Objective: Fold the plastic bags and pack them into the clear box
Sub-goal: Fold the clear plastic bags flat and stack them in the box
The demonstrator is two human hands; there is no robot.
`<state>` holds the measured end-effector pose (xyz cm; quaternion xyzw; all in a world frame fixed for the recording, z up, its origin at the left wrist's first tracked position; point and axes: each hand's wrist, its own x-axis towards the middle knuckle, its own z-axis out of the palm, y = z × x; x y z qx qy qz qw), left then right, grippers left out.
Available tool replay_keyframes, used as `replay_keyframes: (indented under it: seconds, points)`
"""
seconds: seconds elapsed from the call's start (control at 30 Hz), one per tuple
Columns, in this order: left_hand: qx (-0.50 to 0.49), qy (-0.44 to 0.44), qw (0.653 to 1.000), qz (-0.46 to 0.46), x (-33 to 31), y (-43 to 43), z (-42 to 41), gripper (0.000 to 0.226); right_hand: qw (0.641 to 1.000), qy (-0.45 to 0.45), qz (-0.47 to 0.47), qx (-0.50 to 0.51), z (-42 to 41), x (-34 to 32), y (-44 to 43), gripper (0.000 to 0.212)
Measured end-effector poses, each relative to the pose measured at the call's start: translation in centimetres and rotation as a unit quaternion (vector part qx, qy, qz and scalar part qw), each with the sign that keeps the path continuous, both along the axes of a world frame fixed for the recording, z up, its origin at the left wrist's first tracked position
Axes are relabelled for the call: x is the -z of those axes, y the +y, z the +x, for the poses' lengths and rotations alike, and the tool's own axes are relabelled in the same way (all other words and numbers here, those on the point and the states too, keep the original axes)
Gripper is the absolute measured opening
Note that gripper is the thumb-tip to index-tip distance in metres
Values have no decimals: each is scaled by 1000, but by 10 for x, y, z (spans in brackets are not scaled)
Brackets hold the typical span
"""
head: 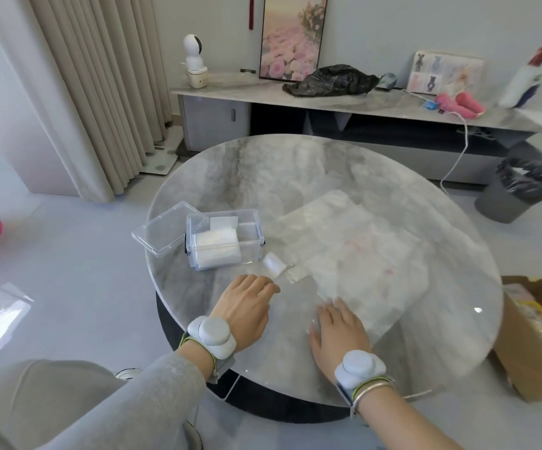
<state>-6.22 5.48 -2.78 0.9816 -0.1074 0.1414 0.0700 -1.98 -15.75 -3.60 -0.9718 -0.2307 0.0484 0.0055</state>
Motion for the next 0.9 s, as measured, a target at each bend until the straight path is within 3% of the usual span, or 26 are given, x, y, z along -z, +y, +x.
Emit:
replay_keyframes:
  seconds: [0.23, 0.37, 0.53, 0.7, 0.8, 0.9]
  points:
    - [-5, 102, 995, 14, 17, -14, -2, 51, 993, 42, 36, -103, -34, -26, 4, 48]
    - [10, 127, 992, 11, 21, -14, 5, 63, 996, 56, 19, -64, -16, -29, -7, 66]
    - [29, 131, 990, 42, 30, -21, 4, 55, 993, 112, -48, -4, -16, -12, -17, 86]
    - [59, 138, 985, 87, 40, -19, 3, 58, 997, 66, -33, 9, -15, 11, -22, 63]
    - [70, 113, 985, 114, 38, -14, 7, 52, 997, 64, -11, 32, -20, -10, -23, 67]
    - [59, 107, 982, 143, 37, -5, 6, 55, 995, 75, -46, 47, -16, -15, -31, 69]
